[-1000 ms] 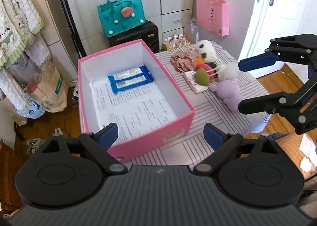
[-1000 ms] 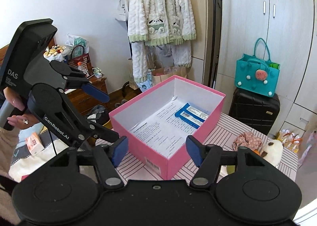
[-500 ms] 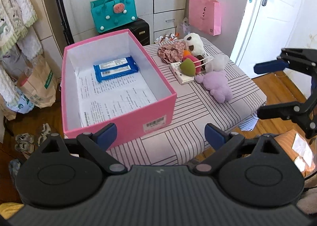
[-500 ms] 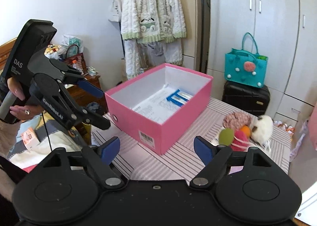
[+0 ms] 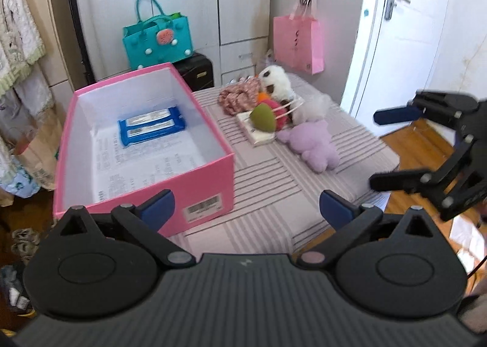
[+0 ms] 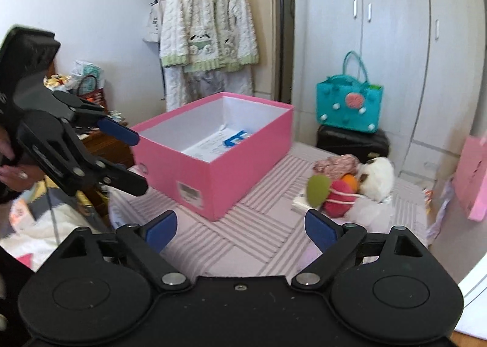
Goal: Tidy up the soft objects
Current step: 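Withdraw the left tool from the box toward the lilac plush toy, then close the left tool on the lilac plush toy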
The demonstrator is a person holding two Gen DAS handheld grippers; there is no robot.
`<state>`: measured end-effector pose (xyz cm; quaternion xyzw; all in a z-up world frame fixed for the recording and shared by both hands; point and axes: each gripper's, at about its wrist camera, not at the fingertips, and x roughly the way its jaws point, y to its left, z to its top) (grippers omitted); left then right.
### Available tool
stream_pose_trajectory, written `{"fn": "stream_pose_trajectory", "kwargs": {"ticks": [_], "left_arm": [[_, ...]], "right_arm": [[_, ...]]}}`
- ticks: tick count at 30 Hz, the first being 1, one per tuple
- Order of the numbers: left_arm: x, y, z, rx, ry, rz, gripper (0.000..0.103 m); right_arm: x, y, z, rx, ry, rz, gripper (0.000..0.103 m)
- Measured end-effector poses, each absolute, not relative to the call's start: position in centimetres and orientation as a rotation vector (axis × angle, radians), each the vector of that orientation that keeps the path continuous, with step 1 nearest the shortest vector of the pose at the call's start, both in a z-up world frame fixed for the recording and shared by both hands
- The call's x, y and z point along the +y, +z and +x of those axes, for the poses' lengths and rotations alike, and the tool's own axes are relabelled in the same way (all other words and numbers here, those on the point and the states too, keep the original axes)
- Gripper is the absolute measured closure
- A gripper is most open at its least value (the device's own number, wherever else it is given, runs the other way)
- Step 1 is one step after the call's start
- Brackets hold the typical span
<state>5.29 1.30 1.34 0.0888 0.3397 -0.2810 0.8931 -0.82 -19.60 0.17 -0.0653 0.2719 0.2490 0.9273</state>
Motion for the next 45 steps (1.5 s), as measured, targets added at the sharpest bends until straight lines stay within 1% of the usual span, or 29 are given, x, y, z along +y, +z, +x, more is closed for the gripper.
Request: {"fn": "stream_pose_trajectory", "kwargs": {"ticks": [7,13,20,27,32,35,39,42,43,45], "left_arm": [[-0.6,0.0,6.8,0.759,-0.726,0.058,0.000],[-3.7,-1.0,7.1,0.707,-0.736,0.118,0.000],[-7.4,-3.2,9.2,0.787,-0.822,0.086,0.003],[-10.2,-5.0,10.7,0.749,-0.803,0.049,0.004],[-11.5,-6.4,12.3,0.724,-0.727,0.066,0.009],[-12.1,-7.3,13.4,0.742,-0.679,0.054,0.009],[-13.1,-8.5,14.7,0.793,-0.675,0.028,0.009],[-13.7,-8.8,15.1,0.792,-0.673,0.014,0.011],[-13.9,-8.9,15.3,0.791,-0.670,0.008,0.012],[-14.0,-9.0,15.7,0.798,-0.673,-0.005,0.018]], "right_arm": [[-21.2,-2.9,-0.8,0.532,0.433,-0.171,0.010],[-22.2,-4.8,-0.5,0.528,0.418,-0.186,0.010],[-23.4,-7.4,0.7,0.496,0.319,-0.174,0.010],[-23.0,-10.6,2.6,0.529,0.286,-0.227,0.010],[-24.0,-12.1,4.9,0.565,0.255,-0.135,0.010],[-24.5,-12.8,5.9,0.579,0.240,-0.070,0.010],[-23.9,-13.4,6.5,0.570,0.180,-0.090,0.009],[-23.3,-13.5,6.5,0.557,0.195,-0.111,0.009],[-23.2,-13.5,6.5,0.553,0.198,-0.117,0.009],[-22.9,-13.5,6.8,0.548,0.199,-0.119,0.009]]}}
